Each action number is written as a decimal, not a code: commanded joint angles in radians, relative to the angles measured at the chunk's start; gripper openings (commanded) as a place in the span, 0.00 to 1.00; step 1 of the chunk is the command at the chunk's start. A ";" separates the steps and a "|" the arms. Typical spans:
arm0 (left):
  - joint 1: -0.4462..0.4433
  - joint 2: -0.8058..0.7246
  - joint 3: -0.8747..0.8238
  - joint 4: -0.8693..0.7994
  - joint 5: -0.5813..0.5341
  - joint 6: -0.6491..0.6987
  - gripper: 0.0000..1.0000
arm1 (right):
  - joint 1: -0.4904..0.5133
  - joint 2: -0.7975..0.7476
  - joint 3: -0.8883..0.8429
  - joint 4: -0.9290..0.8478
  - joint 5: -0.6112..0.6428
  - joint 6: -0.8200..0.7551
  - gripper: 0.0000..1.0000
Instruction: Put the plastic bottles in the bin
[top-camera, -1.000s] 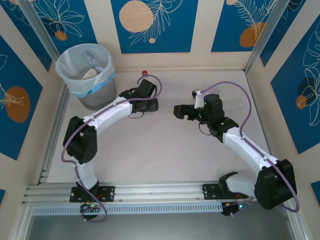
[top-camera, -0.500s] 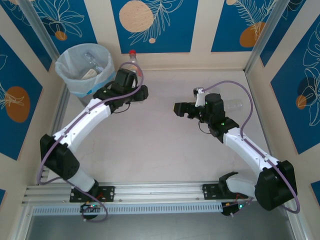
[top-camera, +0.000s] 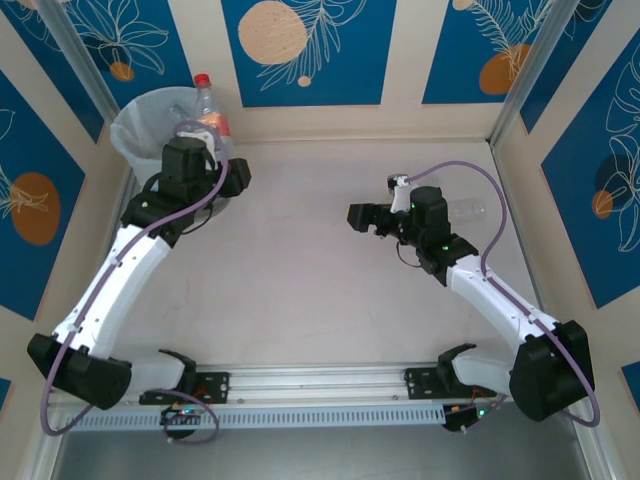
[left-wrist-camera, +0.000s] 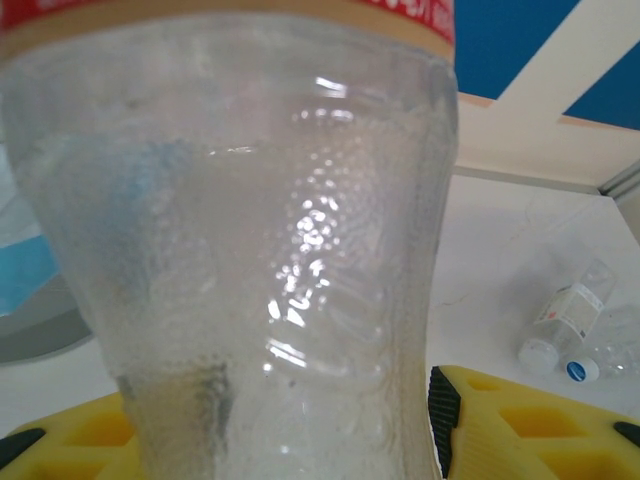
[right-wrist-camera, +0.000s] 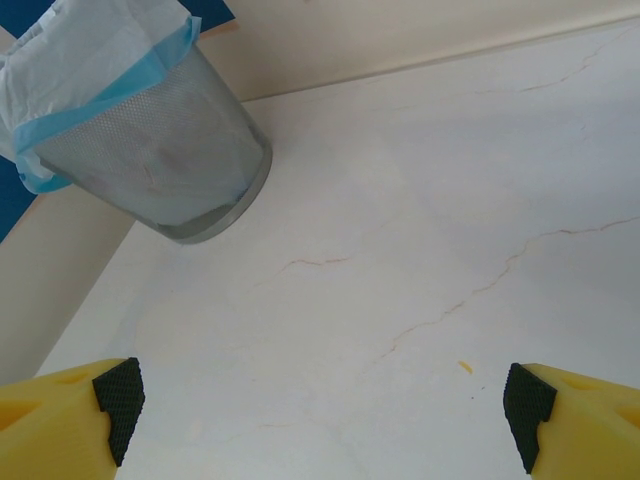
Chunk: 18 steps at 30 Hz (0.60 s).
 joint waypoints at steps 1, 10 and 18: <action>0.041 -0.039 -0.012 -0.005 -0.033 0.013 0.36 | 0.006 0.003 0.002 0.021 0.008 0.010 0.95; 0.162 -0.001 0.076 -0.055 -0.054 0.080 0.36 | 0.006 0.010 0.001 0.020 0.003 0.037 0.95; 0.255 0.095 0.182 0.024 -0.049 0.153 0.36 | 0.006 0.004 -0.003 0.013 0.009 0.030 0.95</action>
